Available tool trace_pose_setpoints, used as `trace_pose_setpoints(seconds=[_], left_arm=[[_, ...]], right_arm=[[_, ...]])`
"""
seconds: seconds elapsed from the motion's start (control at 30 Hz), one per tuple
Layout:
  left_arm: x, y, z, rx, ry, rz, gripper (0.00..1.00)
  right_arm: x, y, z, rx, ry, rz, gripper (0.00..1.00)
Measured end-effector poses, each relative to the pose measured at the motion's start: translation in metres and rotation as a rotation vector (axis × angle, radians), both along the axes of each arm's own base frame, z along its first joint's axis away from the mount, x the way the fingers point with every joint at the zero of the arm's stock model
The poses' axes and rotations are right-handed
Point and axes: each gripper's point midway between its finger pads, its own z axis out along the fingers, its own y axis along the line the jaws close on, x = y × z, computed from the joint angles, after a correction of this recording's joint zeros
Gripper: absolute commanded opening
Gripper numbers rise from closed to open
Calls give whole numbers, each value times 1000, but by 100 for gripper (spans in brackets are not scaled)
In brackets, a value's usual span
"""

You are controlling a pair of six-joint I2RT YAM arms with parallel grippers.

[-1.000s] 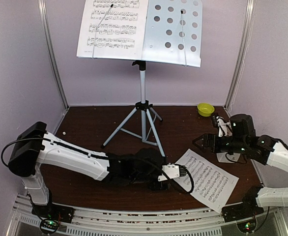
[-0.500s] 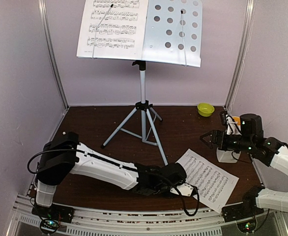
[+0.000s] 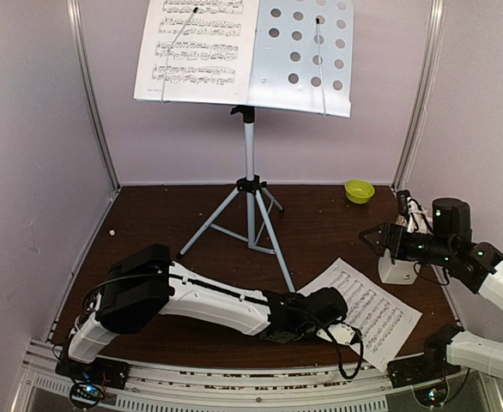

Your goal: Set up the instrument practice props

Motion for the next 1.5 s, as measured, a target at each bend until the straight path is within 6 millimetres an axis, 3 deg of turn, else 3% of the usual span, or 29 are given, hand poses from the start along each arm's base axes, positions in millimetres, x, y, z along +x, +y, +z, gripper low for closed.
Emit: trace_pose_setpoints(seconds=[0.07, 0.1, 0.27, 0.43, 0.6, 0.7, 0.8, 0.9, 1.13, 1.33, 1.5], left_arm=[[-2, -4, 1, -3, 9, -17, 2], [-4, -6, 2, -9, 15, -24, 0], [-11, -13, 13, -58, 81, -32, 0], [-25, 12, 35, -130, 269, 28, 0], [-21, 43, 127, -331, 414, 89, 0], [-19, 68, 176, -462, 518, 124, 0], [-19, 100, 202, -557, 624, 173, 0], [-19, 138, 205, -625, 732, 265, 0], [-13, 223, 188, -771, 895, 532, 0], [-8, 258, 207, -922, 928, 670, 0], [-5, 264, 214, -983, 960, 724, 0]], right_arm=[[-1, -3, 4, 3, -9, -7, 94], [-1, -4, 7, 5, -16, -10, 94], [-6, -9, 31, 15, -73, -19, 95], [-14, -15, 71, 28, -171, -28, 95], [-20, -19, 110, 36, -257, -29, 95], [-20, -19, 120, 35, -278, -27, 95], [-16, -18, 120, 29, -271, -28, 94], [-12, -15, 114, 25, -250, -21, 94], [0, -4, 108, 52, -212, 12, 90], [5, 12, 103, 116, -173, 58, 86], [0, 42, 86, 149, -99, 142, 86]])
